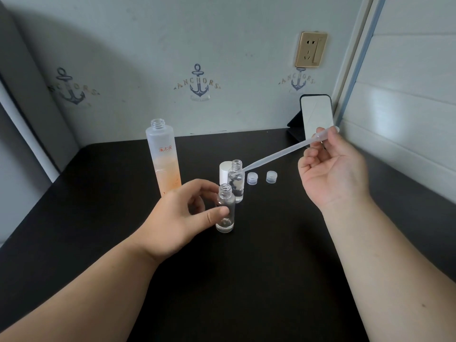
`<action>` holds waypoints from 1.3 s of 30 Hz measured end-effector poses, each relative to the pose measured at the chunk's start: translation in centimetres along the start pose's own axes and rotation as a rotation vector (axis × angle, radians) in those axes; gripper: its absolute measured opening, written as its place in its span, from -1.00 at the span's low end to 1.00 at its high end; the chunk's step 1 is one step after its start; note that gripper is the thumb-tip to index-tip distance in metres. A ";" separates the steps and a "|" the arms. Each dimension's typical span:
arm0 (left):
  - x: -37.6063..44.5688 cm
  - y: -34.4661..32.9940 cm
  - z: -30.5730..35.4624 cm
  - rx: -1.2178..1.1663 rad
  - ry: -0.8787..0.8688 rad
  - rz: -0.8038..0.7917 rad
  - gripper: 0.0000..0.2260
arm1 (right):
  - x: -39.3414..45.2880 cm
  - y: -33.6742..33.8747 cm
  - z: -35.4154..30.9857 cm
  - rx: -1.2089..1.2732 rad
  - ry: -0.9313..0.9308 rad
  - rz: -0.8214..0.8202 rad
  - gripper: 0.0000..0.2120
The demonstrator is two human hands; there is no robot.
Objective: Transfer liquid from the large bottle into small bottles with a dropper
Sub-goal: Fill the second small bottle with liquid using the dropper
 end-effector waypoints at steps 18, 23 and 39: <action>0.0 4.2 -3.9 -0.005 0.353 0.576 -0.39 | 0.1 0.0 0.1 0.019 0.015 -0.013 -0.82; -0.3 4.3 -4.0 -0.010 0.357 0.592 -0.71 | 0.0 -0.2 -0.1 0.013 0.030 -0.022 -0.81; -0.4 3.4 -1.0 0.130 0.195 0.493 -0.61 | -0.1 -0.8 -0.2 0.004 0.076 -0.077 -0.80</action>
Point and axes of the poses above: each hand's wrist, its own x-axis towards the middle knuckle, its own y-axis out of the back of the hand, z = x × y, the point moved 6 cm from there along x, towards the middle knuckle, and after that the axes turned 11 degrees about -z, right-handed, at the moved point
